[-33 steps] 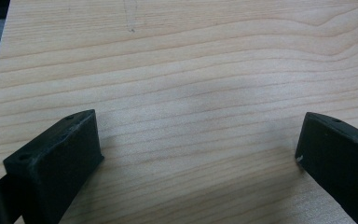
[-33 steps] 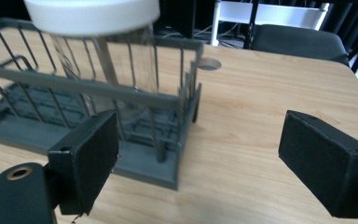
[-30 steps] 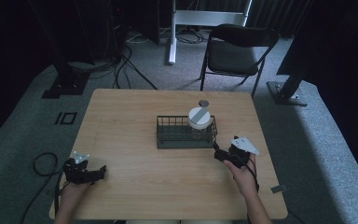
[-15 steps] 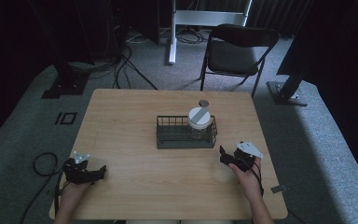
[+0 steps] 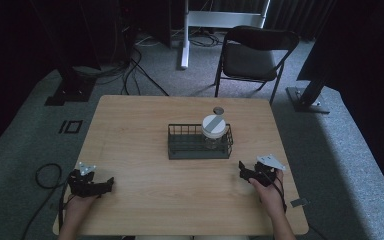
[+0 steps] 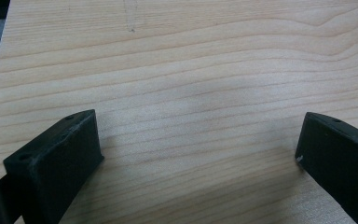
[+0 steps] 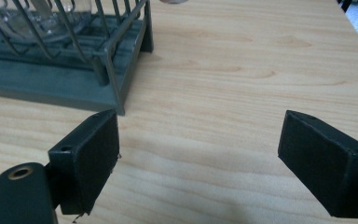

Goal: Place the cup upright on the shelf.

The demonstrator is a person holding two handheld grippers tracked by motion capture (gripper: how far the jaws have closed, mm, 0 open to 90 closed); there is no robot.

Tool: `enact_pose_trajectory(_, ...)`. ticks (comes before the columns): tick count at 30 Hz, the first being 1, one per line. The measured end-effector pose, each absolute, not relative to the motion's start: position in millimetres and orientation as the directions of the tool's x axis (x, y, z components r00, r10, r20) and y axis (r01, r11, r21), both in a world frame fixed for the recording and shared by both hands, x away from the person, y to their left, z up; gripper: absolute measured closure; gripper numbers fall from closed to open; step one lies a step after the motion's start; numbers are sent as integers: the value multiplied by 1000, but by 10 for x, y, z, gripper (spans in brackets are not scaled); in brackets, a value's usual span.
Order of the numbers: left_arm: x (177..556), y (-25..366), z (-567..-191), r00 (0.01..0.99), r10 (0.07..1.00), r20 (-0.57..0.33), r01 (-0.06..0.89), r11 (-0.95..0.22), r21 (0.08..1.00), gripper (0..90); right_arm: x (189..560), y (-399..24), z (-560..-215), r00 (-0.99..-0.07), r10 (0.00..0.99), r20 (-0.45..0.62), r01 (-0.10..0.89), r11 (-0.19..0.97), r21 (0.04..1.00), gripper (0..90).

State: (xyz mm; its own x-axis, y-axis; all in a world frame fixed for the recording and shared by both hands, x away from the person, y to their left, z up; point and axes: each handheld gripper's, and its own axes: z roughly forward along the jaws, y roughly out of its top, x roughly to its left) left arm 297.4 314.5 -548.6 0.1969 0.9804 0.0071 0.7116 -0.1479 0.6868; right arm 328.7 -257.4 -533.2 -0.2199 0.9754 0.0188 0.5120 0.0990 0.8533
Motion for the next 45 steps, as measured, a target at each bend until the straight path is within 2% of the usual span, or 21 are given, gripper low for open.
enact_pose_trajectory(5, 2974, 3145, -5486, 197, 980, 7, 712, -148, 687, 1, 3290, -2638, -5359, -242, 970, 23, 532, 113, 839, 127)
enact_pose_trajectory(7, 2974, 3145, -5486, 197, 980, 7, 712, -148, 687, 1, 3292, -2667, -5359, -290, 957, 16, 534, 148, 833, 130)
enact_pose_trajectory(9, 2974, 3145, -5486, 197, 980, 7, 712, -148, 687, 1, 3289, -2690, -5356, -298, 954, -6, 534, 172, 828, 132)
enact_pose_trajectory(28, 2974, 3145, -5486, 197, 980, 7, 712, -148, 687, 1, 3294, -2724, -5485, -467, 884, 27, 588, 288, 756, 133)
enact_pose_trajectory(39, 2974, 3145, -5486, 197, 980, 7, 712, -148, 687, 1, 3289, -2757, -5509, -462, 887, 6, 599, 307, 739, 133)
enact_pose_trajectory(45, 2974, 3145, -5486, 197, 980, 7, 712, -148, 687, 2, 3285, -2739, -5512, -493, 870, -4, 592, 339, 731, 136)
